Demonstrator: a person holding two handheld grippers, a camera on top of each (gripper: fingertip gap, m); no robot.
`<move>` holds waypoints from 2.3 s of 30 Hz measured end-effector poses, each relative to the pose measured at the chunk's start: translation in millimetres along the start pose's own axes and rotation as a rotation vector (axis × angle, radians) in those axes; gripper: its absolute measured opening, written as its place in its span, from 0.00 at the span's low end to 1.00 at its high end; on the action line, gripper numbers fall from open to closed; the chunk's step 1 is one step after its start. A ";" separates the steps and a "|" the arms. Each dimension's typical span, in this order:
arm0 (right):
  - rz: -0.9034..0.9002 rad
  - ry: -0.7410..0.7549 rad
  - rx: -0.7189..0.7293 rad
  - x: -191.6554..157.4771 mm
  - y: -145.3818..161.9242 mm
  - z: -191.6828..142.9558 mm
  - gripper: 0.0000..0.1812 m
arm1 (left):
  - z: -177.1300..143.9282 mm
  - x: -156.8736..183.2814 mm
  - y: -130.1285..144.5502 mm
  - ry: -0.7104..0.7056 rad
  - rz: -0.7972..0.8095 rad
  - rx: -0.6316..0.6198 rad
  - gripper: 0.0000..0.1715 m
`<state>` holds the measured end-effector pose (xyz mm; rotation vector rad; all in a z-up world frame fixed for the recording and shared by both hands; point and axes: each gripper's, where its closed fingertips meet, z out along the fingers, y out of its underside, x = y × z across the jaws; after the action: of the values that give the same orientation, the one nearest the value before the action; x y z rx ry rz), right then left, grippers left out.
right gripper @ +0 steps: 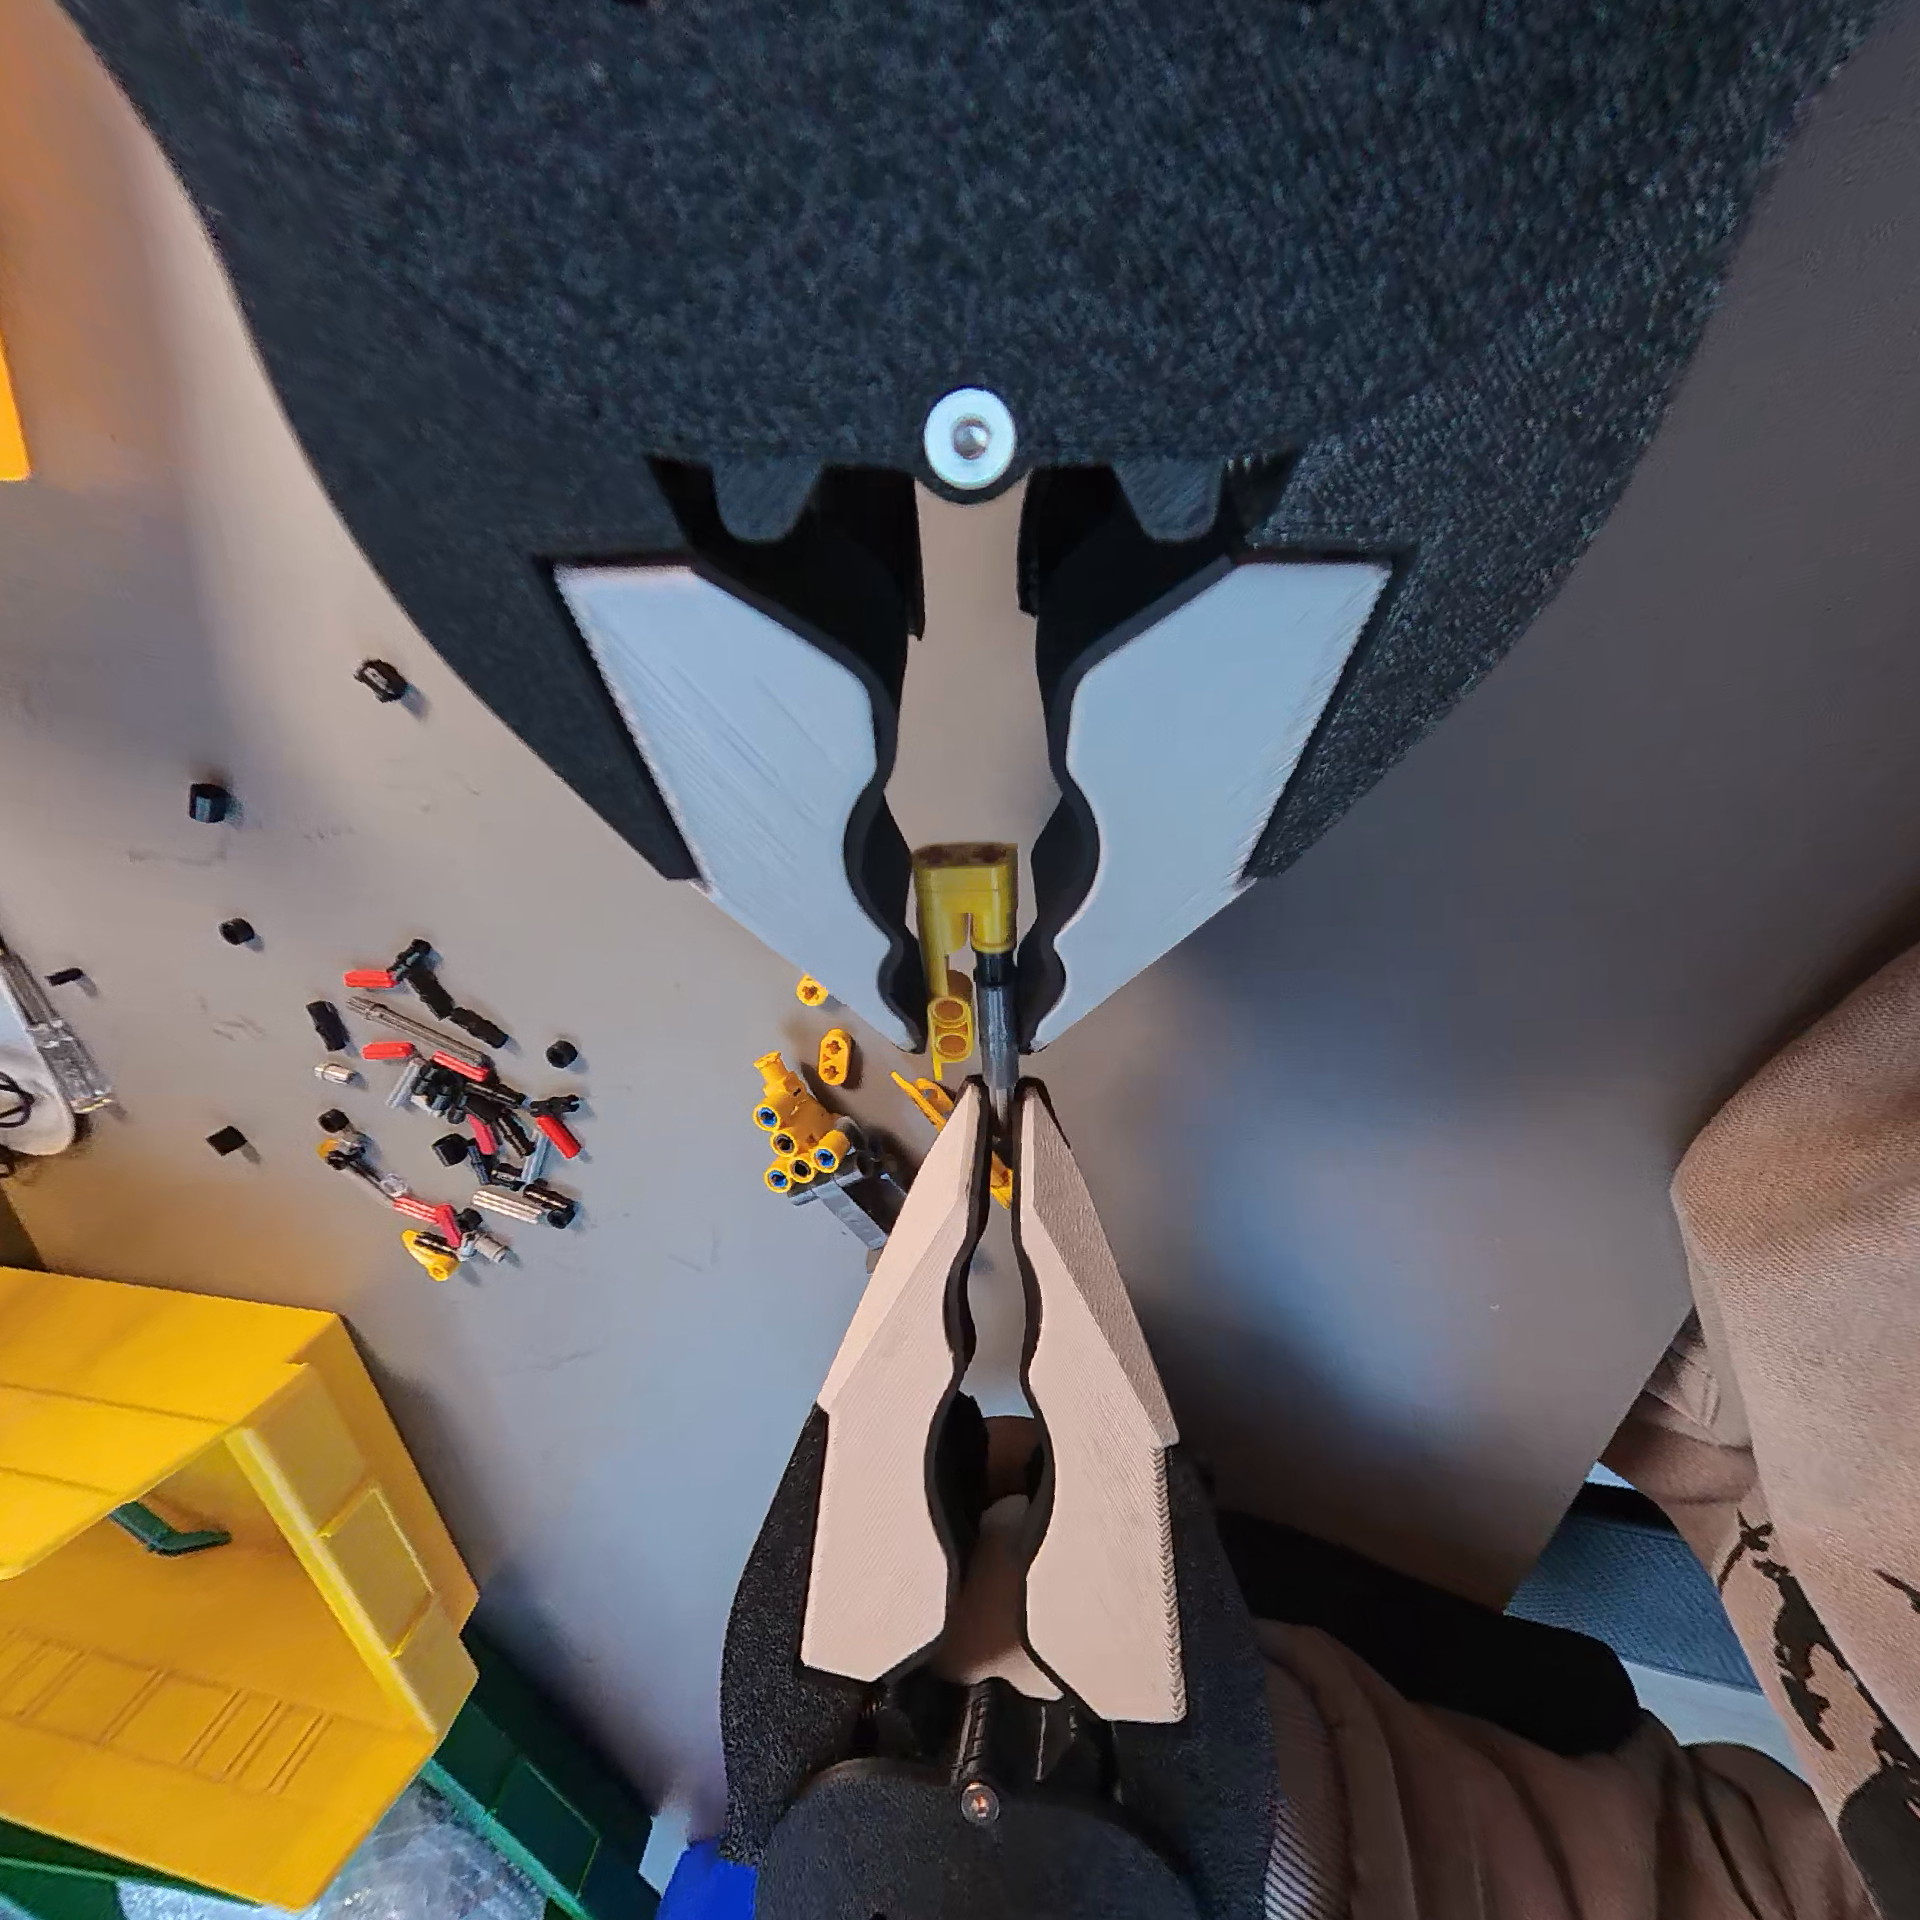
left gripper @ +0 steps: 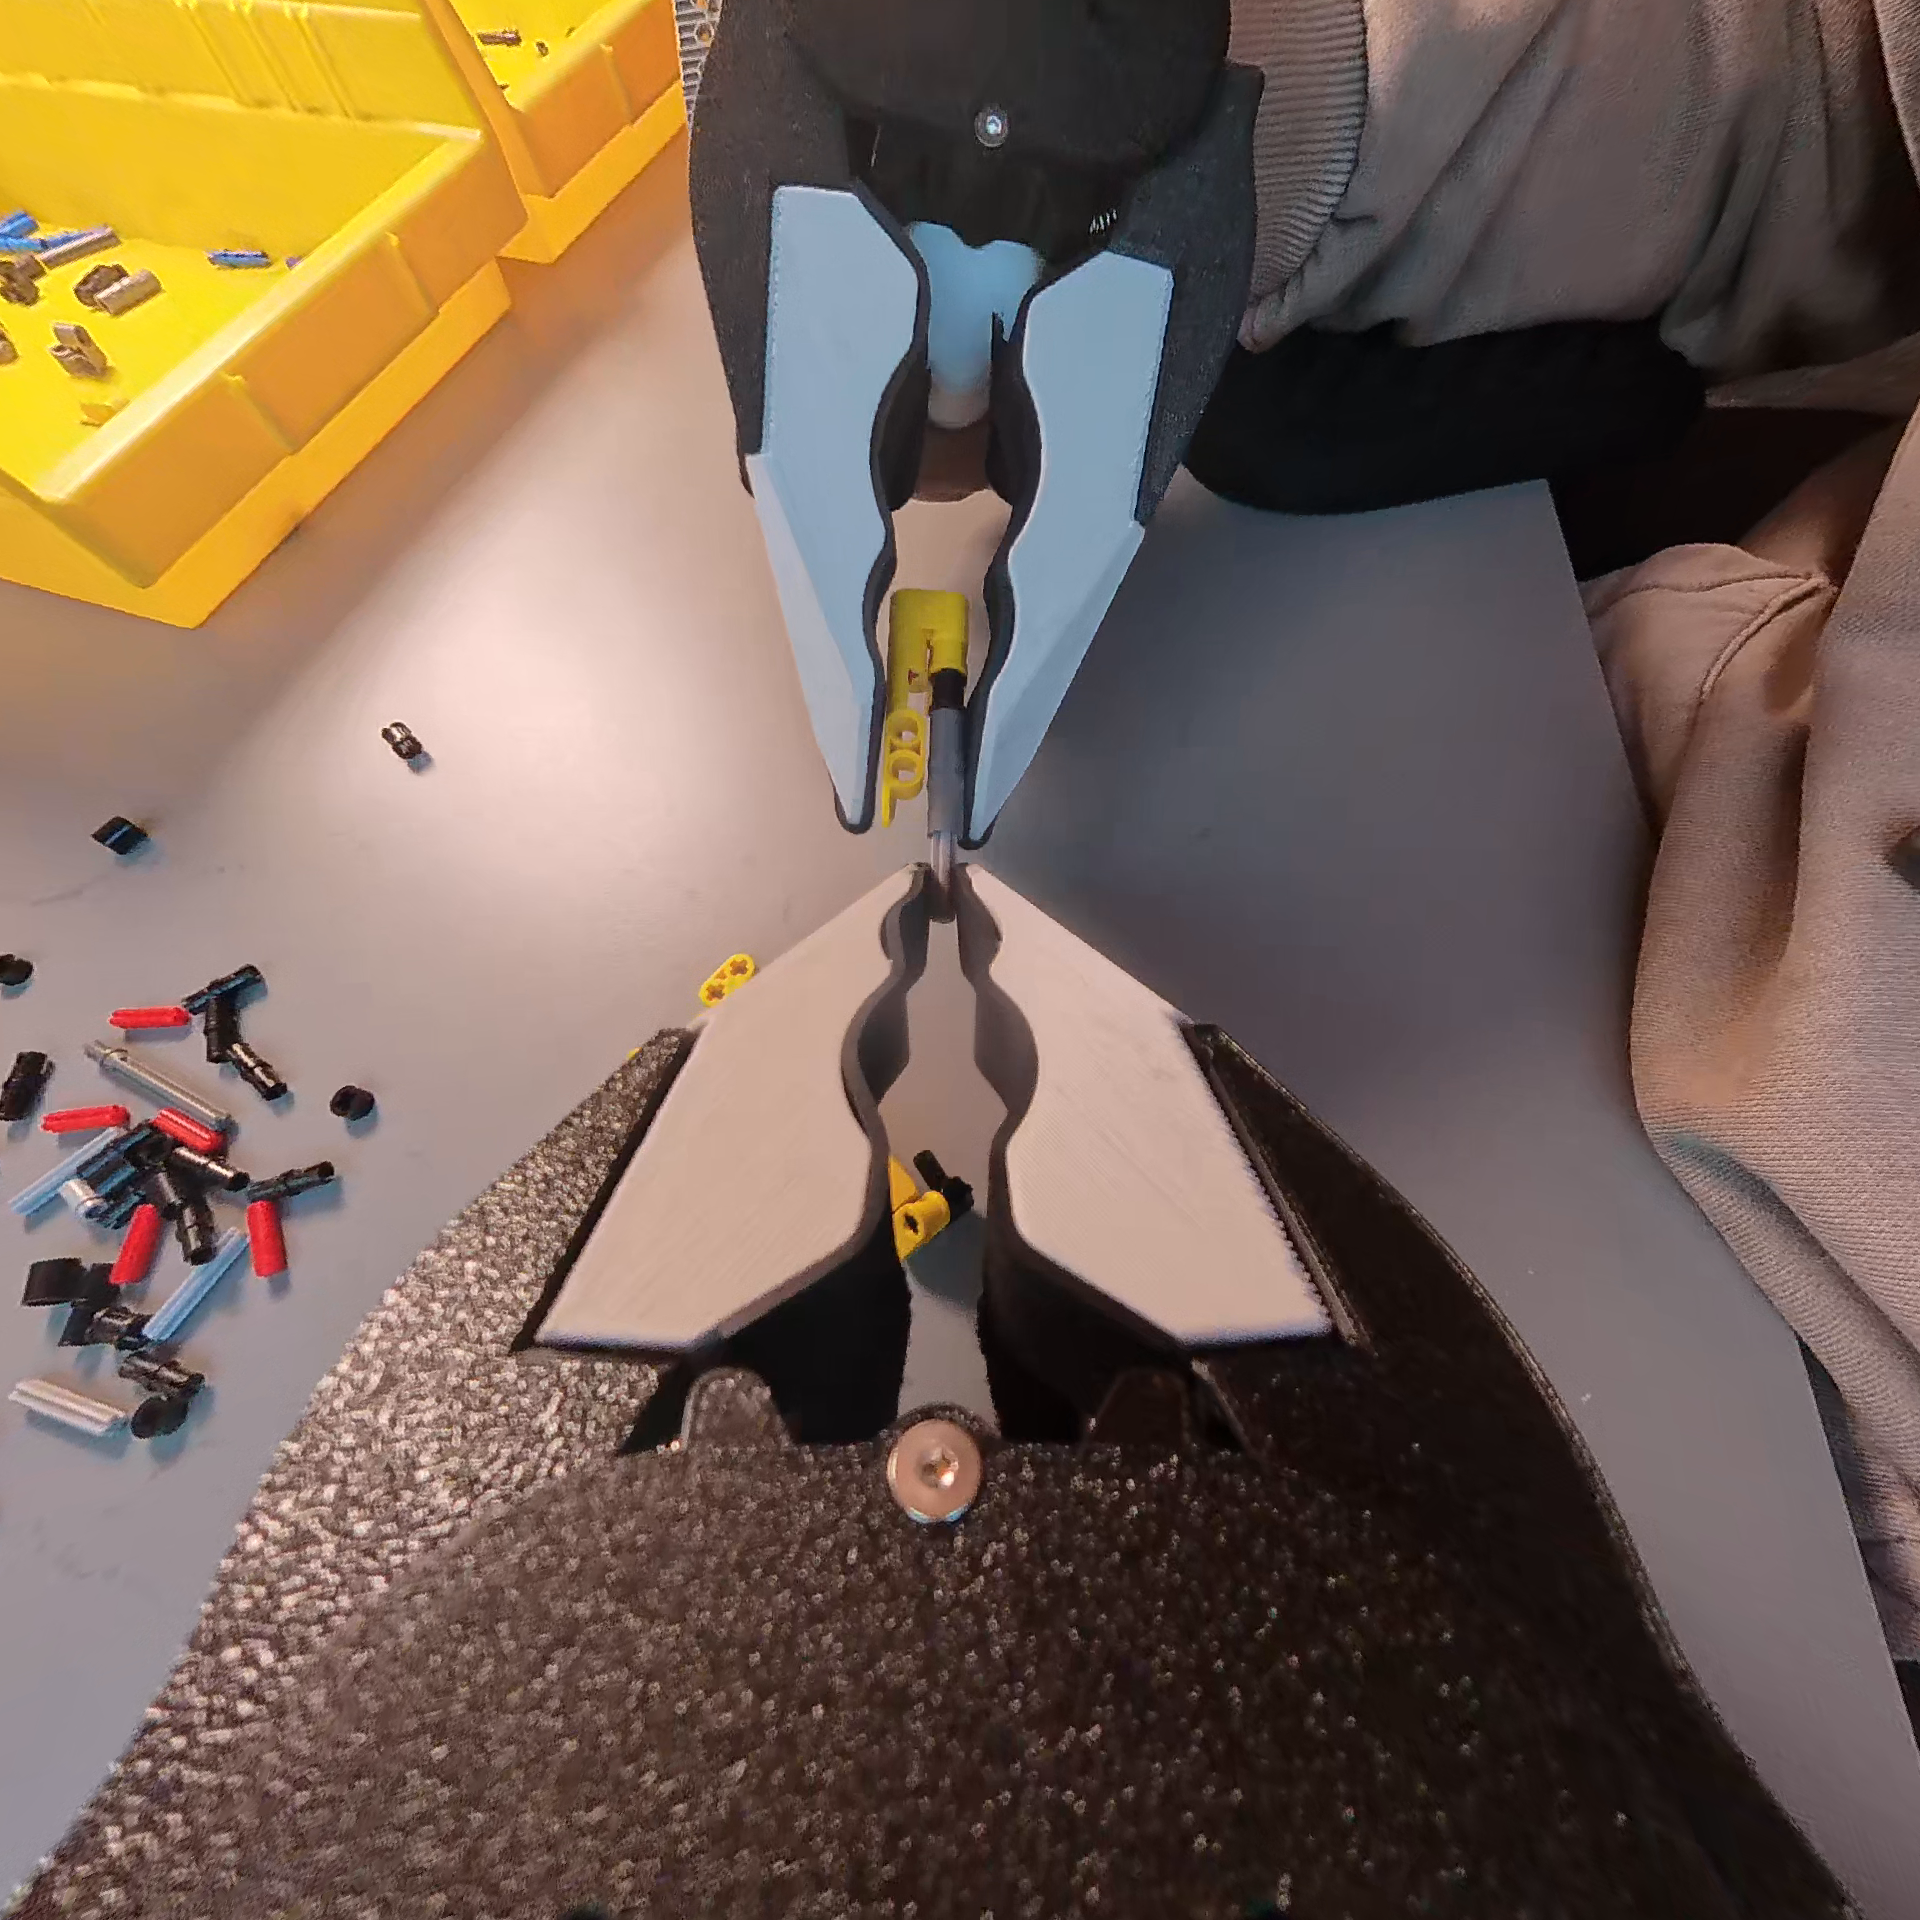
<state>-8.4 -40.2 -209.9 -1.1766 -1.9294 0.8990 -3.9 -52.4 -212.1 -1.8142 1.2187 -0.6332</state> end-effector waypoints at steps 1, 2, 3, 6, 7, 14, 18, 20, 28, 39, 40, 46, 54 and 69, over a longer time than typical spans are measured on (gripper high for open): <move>0.001 -0.003 0.003 -0.3 -0.3 -0.5 0.08 | 0.0 0.3 -0.1 0.004 -0.005 0.002 0.02; 0.002 -0.004 0.005 -0.6 -0.7 -0.4 0.08 | 0.0 0.5 0.2 0.008 -0.010 0.002 0.02; 0.000 -0.007 0.003 -1.2 -0.4 0.1 0.08 | 0.2 0.8 0.9 0.011 -0.011 -0.001 0.02; 0.009 -0.028 0.012 -4.8 -1.9 2.3 0.07 | 1.2 4.4 -0.3 0.024 -0.001 0.010 0.03; 0.011 -0.036 0.013 -6.5 -2.5 3.5 0.07 | 1.7 5.6 0.2 0.029 0.001 0.003 0.03; 0.045 -0.032 0.077 0.0 -15.3 -3.4 0.07 | -9.7 -0.1 -13.1 0.032 -0.034 0.065 0.02; 0.093 0.067 0.117 28.0 -10.5 -39.6 0.06 | -36.3 -35.9 13.6 -0.098 -0.080 0.016 0.02; 0.143 0.100 0.206 43.5 -16.9 -69.7 0.07 | -52.5 -41.3 -6.8 -0.070 -0.150 0.146 0.02; 0.091 0.053 0.189 28.0 -20.0 -49.2 0.07 | -2.2 -16.5 1.1 -0.001 -0.108 0.007 0.02; 0.022 0.025 0.027 10.0 4.6 -16.1 0.07 | 7.6 -12.7 11.9 0.014 -0.126 -0.045 0.11; 0.015 0.028 0.023 9.5 4.8 -14.0 0.07 | 6.4 -9.9 7.8 0.038 -0.143 -0.021 0.11; -0.059 0.095 0.045 12.3 -6.1 -9.4 0.07 | -8.0 1.2 -23.6 0.262 -0.429 0.179 0.13; -0.183 0.197 0.119 14.6 -31.3 -13.1 0.07 | -19.6 -5.6 -41.6 0.429 -0.730 0.331 0.12; -0.287 0.276 0.154 15.3 -44.7 -18.4 0.08 | -33.2 -7.1 -51.2 0.545 -0.814 0.427 0.03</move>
<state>-17.8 -38.1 -160.2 -0.8568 -1.7162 0.6794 -7.3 -49.0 -150.9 -1.7663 0.5226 -1.7852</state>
